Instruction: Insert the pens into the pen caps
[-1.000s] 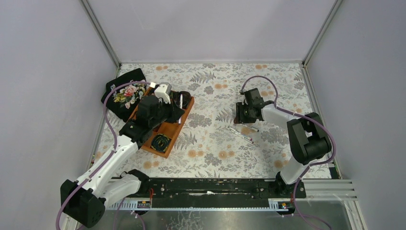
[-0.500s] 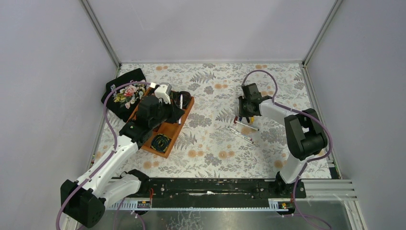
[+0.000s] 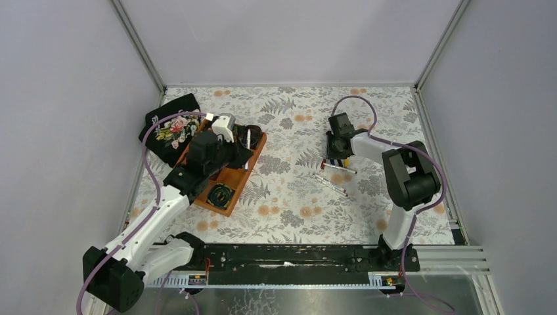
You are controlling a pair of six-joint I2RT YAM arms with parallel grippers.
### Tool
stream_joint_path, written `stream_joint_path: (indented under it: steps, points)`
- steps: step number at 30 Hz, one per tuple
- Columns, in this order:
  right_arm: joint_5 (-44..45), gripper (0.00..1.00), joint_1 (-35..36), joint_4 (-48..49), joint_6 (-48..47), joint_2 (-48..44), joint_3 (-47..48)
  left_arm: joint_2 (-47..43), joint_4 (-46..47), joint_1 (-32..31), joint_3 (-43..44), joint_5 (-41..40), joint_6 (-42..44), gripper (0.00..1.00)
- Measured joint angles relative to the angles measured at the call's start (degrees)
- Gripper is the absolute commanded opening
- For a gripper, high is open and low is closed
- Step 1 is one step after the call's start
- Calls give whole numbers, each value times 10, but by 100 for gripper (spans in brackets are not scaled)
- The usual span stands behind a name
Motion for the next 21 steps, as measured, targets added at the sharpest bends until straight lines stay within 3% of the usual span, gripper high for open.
stream_joint_path:
  steps: [8,15,21]
  points:
    - [5,0,0,4,2,7,8,0,0,0,0,0,1,0]
    - [10,0,0,-24,4,-16,1,-1,0,0,0,-1,1,0]
    - [-5,0,0,-54,13,-116,0,-8,0,0,0,-3,1,0]
